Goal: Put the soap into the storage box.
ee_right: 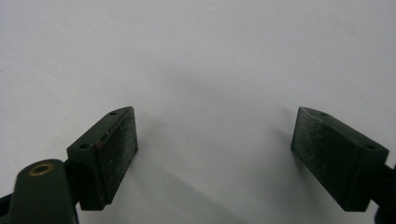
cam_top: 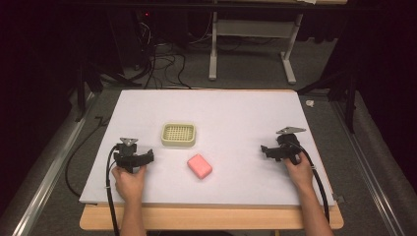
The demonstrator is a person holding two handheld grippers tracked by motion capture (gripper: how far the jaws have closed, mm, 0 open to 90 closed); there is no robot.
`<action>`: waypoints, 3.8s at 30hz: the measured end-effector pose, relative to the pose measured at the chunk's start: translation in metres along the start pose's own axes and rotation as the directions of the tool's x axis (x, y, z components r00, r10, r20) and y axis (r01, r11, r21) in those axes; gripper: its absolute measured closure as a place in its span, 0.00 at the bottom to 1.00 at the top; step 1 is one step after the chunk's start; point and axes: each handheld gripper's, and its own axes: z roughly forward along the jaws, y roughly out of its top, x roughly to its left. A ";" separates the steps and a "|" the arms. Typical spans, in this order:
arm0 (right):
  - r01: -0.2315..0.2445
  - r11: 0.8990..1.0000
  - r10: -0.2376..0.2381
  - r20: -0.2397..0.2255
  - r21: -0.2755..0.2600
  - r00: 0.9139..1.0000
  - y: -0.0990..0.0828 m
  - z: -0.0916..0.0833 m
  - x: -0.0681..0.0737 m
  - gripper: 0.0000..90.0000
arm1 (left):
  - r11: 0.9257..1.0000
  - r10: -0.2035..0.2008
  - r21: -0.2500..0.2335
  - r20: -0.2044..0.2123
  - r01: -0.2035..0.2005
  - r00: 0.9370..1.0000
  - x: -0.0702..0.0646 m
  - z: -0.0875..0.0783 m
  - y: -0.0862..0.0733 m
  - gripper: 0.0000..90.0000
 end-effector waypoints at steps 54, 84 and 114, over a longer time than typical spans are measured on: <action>-0.002 1.000 0.002 -0.004 0.000 1.000 0.000 0.000 0.000 0.17 | 0.993 0.100 -0.080 0.124 -0.090 0.987 -0.015 -0.034 -0.002 0.17; -0.003 1.000 0.003 -0.004 0.000 1.000 0.000 0.000 0.000 0.17 | 0.962 0.267 -0.141 0.339 -0.232 0.902 -0.076 -0.057 -0.006 0.13; -0.002 1.000 0.002 -0.004 0.000 1.000 0.000 0.000 0.000 0.17 | 0.931 0.364 -0.154 0.442 -0.330 0.820 -0.132 -0.047 -0.009 0.11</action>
